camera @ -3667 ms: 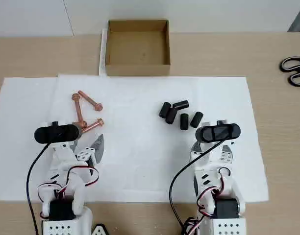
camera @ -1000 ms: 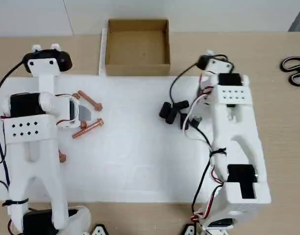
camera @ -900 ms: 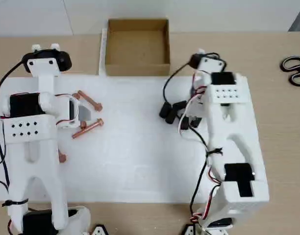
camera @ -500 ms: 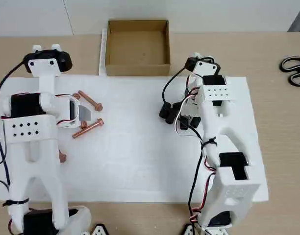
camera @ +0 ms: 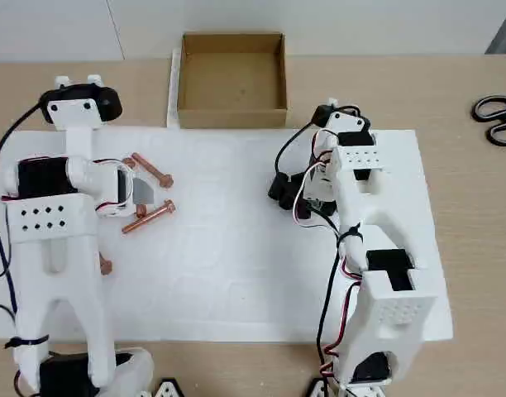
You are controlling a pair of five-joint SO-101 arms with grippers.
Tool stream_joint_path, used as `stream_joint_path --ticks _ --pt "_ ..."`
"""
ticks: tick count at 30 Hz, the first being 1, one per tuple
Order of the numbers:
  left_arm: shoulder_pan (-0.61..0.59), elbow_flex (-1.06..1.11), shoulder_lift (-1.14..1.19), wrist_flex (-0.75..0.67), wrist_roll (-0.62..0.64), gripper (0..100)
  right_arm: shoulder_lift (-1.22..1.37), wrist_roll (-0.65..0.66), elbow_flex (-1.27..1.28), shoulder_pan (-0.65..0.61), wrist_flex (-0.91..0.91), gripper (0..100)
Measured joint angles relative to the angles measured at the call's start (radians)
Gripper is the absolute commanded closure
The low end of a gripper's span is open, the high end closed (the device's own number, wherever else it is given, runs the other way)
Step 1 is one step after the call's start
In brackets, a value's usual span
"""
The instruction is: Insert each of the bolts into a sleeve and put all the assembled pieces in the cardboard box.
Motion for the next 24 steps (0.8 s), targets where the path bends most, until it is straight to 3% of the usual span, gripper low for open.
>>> stream_joint_path --ticks 6,12,24 --pt "0.000 0.000 0.000 0.000 0.000 74 0.005 0.000 0.000 0.005 0.000 85.5" --pt "0.000 0.000 0.000 0.000 -0.002 74 0.005 0.009 0.000 0.015 0.000 99.8" --pt "0.002 -0.002 0.000 0.038 -0.005 74 0.005 0.103 -0.012 0.055 0.000 99.5"
